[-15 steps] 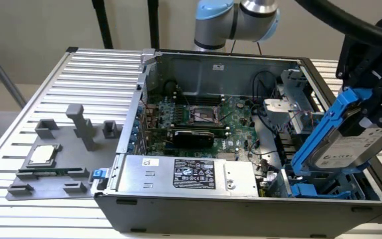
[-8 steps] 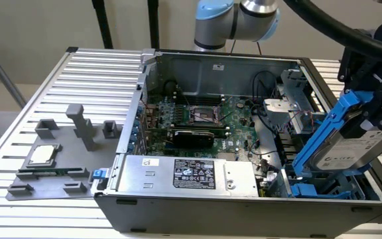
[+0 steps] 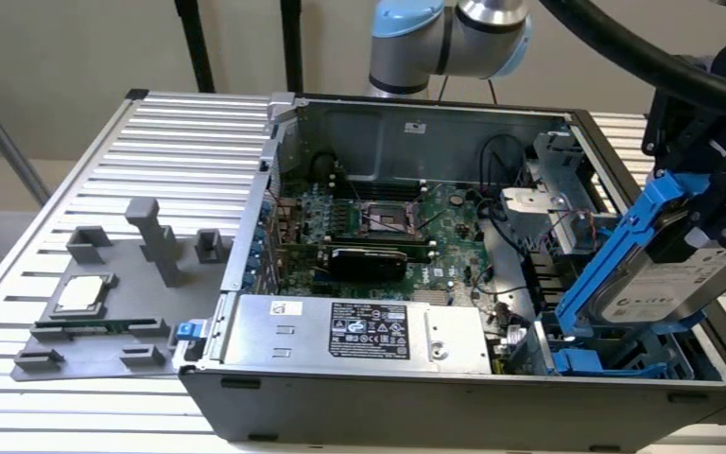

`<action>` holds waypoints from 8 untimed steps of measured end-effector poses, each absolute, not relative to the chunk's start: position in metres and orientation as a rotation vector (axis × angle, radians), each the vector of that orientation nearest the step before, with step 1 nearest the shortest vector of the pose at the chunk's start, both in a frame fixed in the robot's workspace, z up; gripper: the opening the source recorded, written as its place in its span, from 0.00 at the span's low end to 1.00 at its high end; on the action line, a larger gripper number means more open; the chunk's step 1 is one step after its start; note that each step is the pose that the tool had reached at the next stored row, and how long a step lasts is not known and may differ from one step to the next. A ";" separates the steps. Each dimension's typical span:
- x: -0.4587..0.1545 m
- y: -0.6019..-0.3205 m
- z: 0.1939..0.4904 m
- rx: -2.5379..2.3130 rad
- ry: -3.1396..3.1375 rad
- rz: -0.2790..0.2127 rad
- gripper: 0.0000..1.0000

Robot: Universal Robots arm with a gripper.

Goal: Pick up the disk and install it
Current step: 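Insert the disk into the insertion slot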

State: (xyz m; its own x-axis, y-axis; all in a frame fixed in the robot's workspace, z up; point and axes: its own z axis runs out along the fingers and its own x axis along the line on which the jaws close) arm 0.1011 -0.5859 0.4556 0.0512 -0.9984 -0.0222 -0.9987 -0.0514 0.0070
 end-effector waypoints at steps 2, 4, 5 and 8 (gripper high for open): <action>0.101 -0.586 0.456 -2.270 2.157 0.033 0.00; 0.101 -0.586 0.456 -2.270 2.157 0.033 0.00; 0.101 -0.586 0.456 -2.270 2.156 0.033 0.00; 0.101 -0.585 0.454 -2.260 2.167 0.033 0.00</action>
